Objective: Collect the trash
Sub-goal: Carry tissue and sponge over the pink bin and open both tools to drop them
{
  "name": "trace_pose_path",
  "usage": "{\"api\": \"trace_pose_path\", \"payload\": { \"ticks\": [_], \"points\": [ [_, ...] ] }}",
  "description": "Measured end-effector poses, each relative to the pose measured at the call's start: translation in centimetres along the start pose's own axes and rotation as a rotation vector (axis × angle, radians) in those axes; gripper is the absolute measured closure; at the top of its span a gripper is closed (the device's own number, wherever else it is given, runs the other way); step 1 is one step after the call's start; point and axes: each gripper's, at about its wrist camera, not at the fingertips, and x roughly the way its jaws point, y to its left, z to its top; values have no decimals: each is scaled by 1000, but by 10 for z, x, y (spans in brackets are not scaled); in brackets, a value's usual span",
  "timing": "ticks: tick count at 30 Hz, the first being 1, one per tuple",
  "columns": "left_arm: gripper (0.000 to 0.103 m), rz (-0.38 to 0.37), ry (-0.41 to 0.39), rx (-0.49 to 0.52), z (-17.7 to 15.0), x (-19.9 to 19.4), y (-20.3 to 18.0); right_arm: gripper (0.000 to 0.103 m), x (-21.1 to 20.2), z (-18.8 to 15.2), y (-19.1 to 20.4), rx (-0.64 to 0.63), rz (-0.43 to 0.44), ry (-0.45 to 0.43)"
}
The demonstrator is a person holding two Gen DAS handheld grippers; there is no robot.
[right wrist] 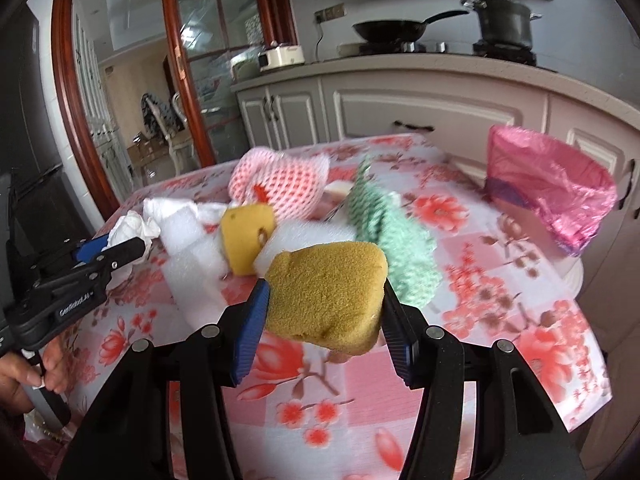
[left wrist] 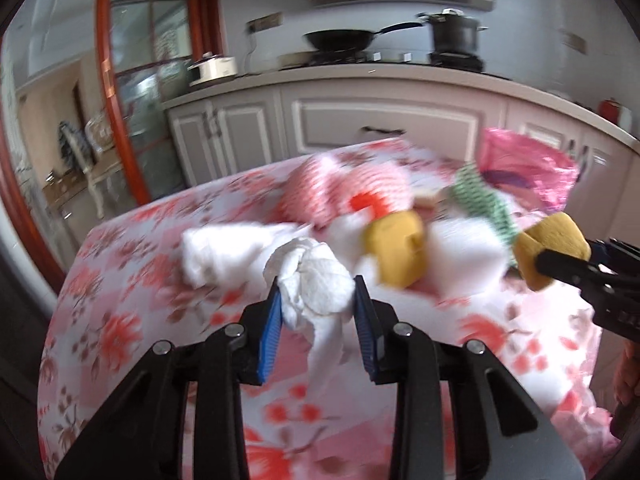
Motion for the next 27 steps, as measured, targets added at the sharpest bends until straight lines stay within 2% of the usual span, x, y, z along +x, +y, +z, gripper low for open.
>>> {"api": "trace_pose_path", "payload": {
  "ticks": [3, 11, 19, 27],
  "points": [
    [70, -87, -10, 3, 17, 5, -20, 50, -12, 7, -20, 32, -53, -42],
    [70, -231, -77, 24, 61, 14, -89, 50, -28, 26, -76, 80, -183, -125],
    [70, -338, -145, 43, 115, 45, -158, 50, -29, 59, -134, 115, -295, -200],
    [70, -405, -156, 87, 159, 93, -217, 50, -12, 89, -202, 154, -347, -216]
  ]
}}
